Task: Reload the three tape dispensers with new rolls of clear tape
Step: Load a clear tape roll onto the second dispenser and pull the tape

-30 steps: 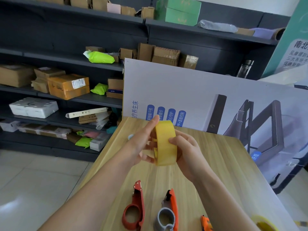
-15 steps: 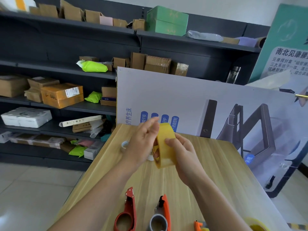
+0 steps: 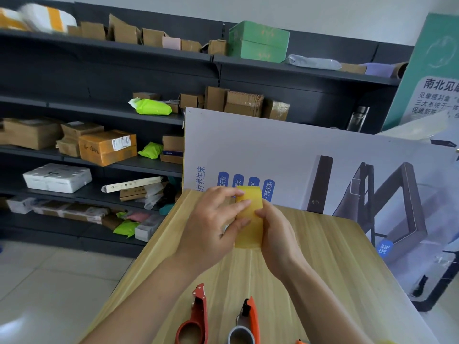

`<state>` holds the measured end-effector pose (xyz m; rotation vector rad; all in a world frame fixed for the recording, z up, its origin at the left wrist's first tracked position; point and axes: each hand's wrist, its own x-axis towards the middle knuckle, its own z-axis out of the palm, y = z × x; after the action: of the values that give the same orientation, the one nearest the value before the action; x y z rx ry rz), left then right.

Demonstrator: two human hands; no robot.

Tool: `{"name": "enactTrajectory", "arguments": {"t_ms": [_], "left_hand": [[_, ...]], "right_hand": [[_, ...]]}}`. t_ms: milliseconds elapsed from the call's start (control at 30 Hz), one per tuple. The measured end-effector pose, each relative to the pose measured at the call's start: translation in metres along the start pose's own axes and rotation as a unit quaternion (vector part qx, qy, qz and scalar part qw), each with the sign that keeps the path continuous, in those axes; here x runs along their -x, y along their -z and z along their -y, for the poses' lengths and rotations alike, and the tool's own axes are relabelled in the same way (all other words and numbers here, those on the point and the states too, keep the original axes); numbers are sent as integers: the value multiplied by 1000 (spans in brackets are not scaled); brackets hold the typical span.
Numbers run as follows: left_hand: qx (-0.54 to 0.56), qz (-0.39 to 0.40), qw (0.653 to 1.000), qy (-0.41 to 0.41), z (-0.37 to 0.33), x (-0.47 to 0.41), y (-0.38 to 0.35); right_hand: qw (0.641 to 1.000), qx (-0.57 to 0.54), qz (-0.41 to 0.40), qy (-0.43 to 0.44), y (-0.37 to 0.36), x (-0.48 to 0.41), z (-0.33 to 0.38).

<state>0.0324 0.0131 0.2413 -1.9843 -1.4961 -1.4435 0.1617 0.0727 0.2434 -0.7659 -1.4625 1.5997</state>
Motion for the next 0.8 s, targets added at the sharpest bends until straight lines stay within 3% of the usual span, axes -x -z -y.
{"name": "enactTrajectory", "arguments": {"t_ms": [333,600,800], "left_hand": [[39,-55,984,163,-6,-11,8],[-43,-14,992,121,0,-11,2],[17,-52,993,105,4,-11,2]], "right_hand": [[995,69,59,31,-9,0,-1],[992,87,74,47,-10,0,-2],[988,77,113,75,-2,-3,3]]}}
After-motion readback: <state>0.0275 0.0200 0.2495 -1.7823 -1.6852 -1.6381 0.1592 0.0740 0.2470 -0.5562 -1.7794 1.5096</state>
